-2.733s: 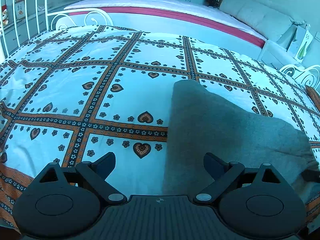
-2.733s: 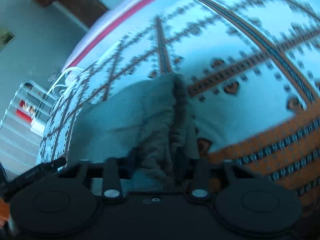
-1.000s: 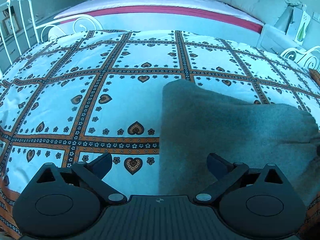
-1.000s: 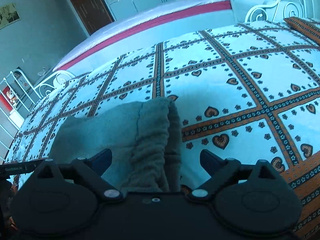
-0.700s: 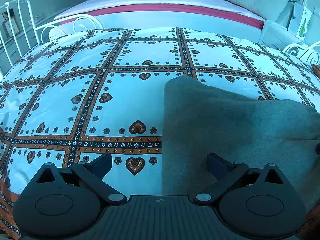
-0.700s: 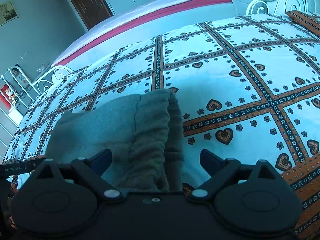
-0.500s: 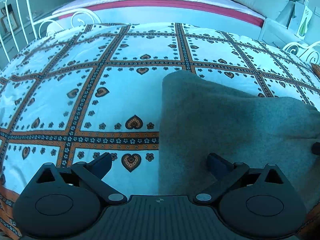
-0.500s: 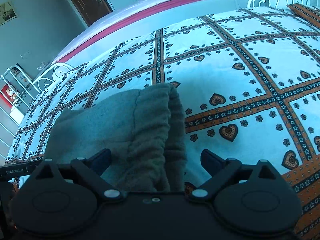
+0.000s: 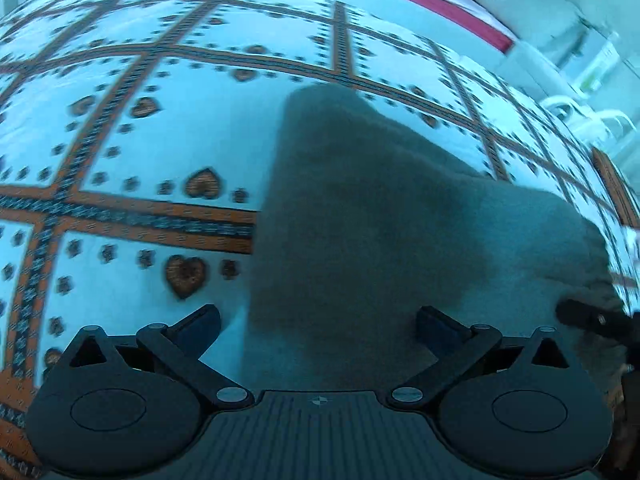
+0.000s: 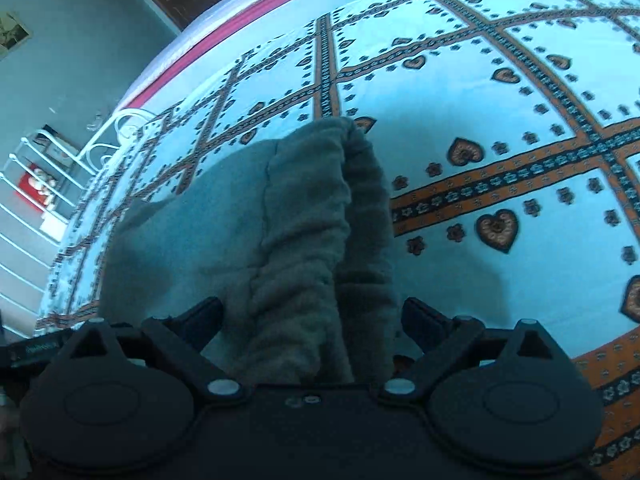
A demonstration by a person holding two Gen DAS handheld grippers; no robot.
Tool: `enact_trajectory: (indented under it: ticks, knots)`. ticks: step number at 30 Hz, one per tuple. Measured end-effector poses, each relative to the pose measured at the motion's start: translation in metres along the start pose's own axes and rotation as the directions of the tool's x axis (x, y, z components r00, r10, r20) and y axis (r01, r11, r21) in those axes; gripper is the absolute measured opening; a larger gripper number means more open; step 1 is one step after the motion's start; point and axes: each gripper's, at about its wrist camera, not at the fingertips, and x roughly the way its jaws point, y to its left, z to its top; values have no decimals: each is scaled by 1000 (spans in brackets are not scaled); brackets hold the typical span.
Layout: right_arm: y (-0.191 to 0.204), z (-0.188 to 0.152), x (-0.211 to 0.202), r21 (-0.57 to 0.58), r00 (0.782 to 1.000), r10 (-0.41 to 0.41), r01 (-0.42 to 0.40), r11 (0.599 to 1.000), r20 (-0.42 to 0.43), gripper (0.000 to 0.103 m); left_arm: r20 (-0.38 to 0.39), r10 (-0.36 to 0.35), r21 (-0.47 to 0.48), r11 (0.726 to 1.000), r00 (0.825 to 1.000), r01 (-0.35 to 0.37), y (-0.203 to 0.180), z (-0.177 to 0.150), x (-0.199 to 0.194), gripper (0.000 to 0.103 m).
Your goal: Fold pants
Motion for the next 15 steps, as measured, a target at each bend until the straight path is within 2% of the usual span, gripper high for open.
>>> enact_trajectory:
  ticks: [2, 4, 6, 8, 11, 13, 15]
  knots:
    - [1, 0, 2, -8, 1000, 28, -29, 1000, -11, 86, -8, -23, 48, 999, 1000, 24, -11, -2, 3, 103]
    - [2, 0, 4, -18, 999, 44, -45, 999, -22, 82, -1, -2, 87, 996, 1000, 2, -20, -4, 4, 103]
    - [2, 0, 4, -21, 998, 56, -56, 998, -28, 75, 6, -10, 63, 998, 1000, 9, -18, -2, 3, 102]
    - [-1, 1, 2, -5, 997, 77, -78, 997, -26, 64, 23, -22, 31, 999, 999, 21, -15, -1, -2, 91]
    - [-4, 1, -1, -1, 994, 105, -105, 994, -33, 54, 36, -26, 24, 999, 999, 25, -11, -2, -7, 79]
    - [-3, 1, -1, -22, 995, 96, -96, 995, -40, 53, 42, -31, 24, 999, 999, 30, -8, -3, -9, 76]
    - [-2, 0, 2, -38, 997, 62, -64, 997, -37, 69, 38, -36, 16, 999, 999, 35, -5, -3, -7, 78]
